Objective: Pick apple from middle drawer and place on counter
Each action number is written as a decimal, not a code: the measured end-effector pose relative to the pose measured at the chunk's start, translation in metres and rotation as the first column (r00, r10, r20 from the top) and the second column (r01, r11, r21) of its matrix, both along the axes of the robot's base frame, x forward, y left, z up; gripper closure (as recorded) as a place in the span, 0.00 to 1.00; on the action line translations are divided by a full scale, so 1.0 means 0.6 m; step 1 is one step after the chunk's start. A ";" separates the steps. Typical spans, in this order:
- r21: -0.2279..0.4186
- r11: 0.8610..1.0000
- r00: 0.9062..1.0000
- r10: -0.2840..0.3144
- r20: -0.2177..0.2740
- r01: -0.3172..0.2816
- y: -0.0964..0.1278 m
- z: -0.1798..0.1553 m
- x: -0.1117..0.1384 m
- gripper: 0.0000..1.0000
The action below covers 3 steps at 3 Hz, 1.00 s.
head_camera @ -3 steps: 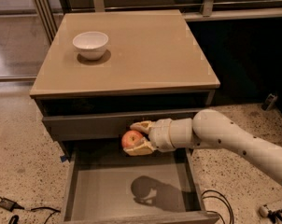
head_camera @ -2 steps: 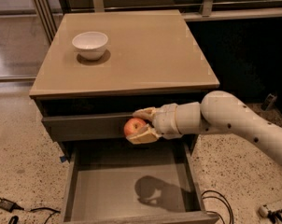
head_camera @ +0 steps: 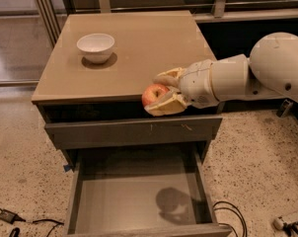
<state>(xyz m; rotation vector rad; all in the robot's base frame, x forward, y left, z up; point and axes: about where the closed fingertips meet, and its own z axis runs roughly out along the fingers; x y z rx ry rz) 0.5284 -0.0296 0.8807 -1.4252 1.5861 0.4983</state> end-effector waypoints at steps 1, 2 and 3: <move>0.000 1.000 1.000 0.000 0.000 0.000 0.000 0.000 0.000 1.00; 0.001 1.000 1.000 0.012 0.028 -0.012 0.006 0.012 0.045 1.00; 0.007 1.000 0.999 0.016 0.041 -0.016 0.014 0.014 0.116 1.00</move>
Offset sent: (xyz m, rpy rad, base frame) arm 0.0834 0.0070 0.0224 0.0056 -0.0877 0.0286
